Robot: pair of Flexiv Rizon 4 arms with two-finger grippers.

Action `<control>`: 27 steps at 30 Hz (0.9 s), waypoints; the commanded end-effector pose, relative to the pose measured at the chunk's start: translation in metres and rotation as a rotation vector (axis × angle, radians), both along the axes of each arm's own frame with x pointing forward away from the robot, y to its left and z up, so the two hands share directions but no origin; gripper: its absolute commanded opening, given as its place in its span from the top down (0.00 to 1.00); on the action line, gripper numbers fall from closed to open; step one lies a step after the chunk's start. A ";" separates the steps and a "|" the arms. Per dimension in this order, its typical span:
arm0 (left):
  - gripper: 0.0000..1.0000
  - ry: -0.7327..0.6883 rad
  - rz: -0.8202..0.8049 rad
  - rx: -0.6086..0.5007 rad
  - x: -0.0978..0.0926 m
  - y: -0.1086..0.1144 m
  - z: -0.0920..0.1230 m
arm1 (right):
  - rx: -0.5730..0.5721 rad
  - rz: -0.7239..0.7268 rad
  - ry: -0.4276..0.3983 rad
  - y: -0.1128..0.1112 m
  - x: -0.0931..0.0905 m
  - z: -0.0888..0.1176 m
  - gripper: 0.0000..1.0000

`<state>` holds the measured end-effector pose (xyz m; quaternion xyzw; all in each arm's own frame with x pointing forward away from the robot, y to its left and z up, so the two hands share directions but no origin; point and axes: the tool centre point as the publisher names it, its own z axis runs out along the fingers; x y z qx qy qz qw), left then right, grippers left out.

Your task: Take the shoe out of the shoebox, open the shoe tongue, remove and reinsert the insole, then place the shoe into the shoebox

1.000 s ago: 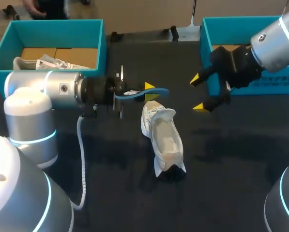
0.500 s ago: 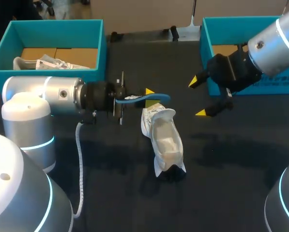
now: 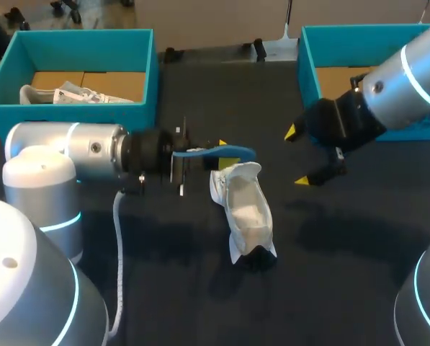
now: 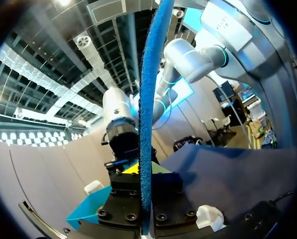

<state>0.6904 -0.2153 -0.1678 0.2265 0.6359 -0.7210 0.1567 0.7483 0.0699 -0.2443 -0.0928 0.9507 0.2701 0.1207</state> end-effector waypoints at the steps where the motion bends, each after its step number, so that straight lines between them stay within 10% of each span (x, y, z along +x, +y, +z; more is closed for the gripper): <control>1: 1.00 0.010 0.044 -0.027 -0.021 0.006 -0.001 | 0.010 -0.001 -0.009 -0.004 -0.005 -0.013 0.00; 27: 1.00 0.042 0.070 -0.050 -0.038 0.005 -0.015 | 0.024 -0.004 0.020 -0.001 -0.008 -0.036 0.00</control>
